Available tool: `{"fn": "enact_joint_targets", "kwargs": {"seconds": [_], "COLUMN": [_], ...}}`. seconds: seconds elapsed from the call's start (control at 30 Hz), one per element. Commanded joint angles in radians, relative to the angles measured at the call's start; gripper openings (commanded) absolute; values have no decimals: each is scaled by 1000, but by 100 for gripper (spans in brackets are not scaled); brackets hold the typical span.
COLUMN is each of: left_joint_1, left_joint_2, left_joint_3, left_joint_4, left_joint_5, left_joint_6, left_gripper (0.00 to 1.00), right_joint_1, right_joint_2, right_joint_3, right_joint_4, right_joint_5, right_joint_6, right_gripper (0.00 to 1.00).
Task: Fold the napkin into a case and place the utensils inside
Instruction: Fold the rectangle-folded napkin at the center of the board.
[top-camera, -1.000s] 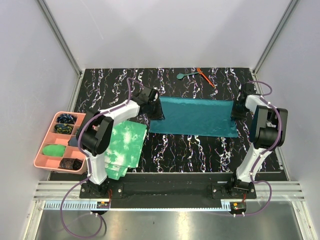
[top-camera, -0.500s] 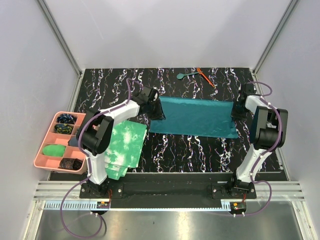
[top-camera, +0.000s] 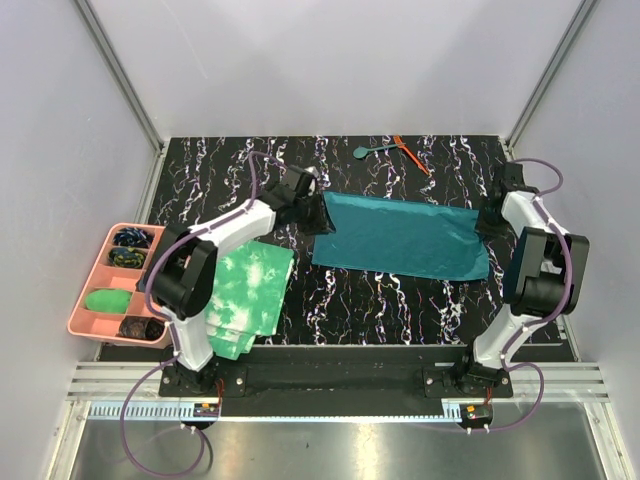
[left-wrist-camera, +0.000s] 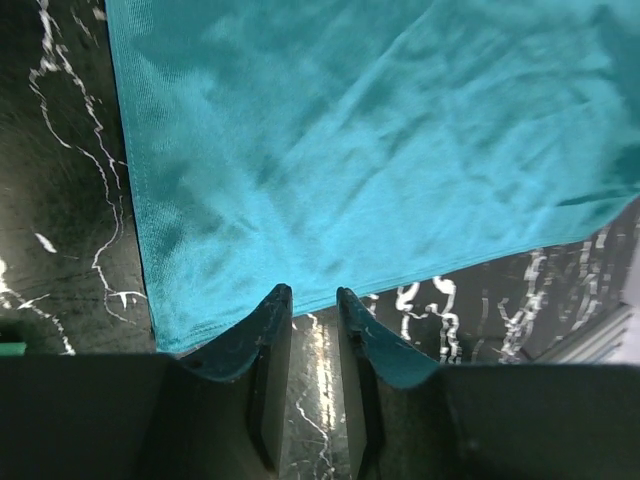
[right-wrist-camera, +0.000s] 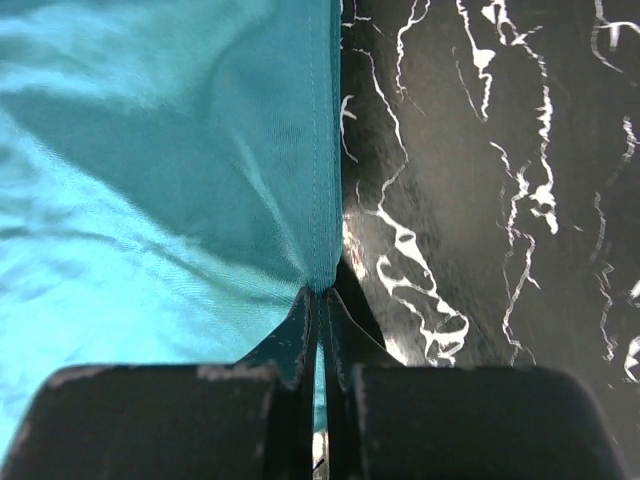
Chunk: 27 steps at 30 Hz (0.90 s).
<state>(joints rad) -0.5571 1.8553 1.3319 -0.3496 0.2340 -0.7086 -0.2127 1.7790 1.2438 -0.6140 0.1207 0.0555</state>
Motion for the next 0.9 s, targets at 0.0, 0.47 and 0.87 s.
{"fn": "enact_joint_targets", "kwargs": {"seconds": [0.0, 0.47, 0.87], "left_joint_1": [28, 103, 125], "left_joint_2": [-87, -134, -90], "left_joint_3": [27, -39, -68], "left_joint_4": [21, 24, 37], "left_joint_5": [48, 28, 15], "left_joint_6": [4, 35, 32], "left_gripper": [28, 31, 31], "right_joint_1": [36, 470, 641], "right_joint_2": [-95, 14, 230], "right_joint_3": [51, 308, 528], "right_joint_4": [-35, -159, -150], "right_joint_5": [-7, 19, -190], "right_joint_6": [1, 121, 274], "right_gripper": [0, 0, 0]}}
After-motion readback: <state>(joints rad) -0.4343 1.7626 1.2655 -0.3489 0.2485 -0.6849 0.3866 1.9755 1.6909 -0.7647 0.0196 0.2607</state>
